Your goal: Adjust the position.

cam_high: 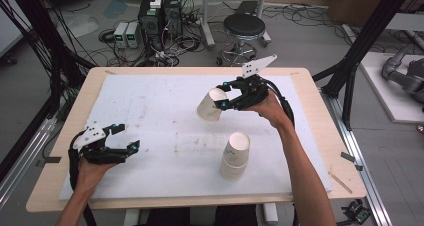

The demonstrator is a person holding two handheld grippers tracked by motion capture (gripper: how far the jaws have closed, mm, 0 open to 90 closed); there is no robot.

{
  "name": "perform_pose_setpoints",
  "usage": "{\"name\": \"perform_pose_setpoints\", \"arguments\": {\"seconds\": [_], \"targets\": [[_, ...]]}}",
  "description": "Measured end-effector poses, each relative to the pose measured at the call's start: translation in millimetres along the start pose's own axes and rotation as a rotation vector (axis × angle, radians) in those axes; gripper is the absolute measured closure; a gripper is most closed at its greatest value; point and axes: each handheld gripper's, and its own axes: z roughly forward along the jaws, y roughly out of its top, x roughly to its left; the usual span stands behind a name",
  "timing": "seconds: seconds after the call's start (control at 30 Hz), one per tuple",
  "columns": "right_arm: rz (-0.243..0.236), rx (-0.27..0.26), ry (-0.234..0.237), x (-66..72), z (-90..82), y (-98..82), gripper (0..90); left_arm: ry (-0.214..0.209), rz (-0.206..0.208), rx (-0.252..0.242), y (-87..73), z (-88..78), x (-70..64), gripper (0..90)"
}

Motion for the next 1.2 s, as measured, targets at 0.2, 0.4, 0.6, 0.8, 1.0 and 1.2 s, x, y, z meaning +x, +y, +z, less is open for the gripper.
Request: {"name": "perform_pose_setpoints", "arguments": {"seconds": [0.2, 0.4, 0.6, 0.8, 1.0, 1.2], "targets": [[-0.002, -0.003, 0.006, -1.2, -1.9, -0.5, 37.4, -0.092, 0.017, -0.029, 29.4, 5.7, 12.2, 12.2], [-0.007, -0.017, 0.017, -1.1, -3.3, -0.3, 37.4, -0.176, 0.027, -0.04, 52.6, 16.4, 28.2, 10.6], [-0.011, -0.02, 0.021, -1.2, -3.9, -0.3, 37.4, -0.254, 0.036, -0.061, 61.8, 28.9, 35.0, 10.6], [-0.004, -0.02, 0.031, -0.6, -3.3, -0.2, 37.4, -0.318, 0.069, -0.057, 73.2, 46.6, 29.2, 10.6], [-0.015, -0.024, 0.04, -0.8, -0.9, 0.2, 37.4, -0.405, 0.089, -0.08, 88.4, 69.1, 17.9, 10.3], [-0.007, -0.027, 0.054, -0.6, -1.5, -0.2, 37.4, -0.471, 0.114, -0.07, 100.1, 96.4, 2.6, 10.1]]}}
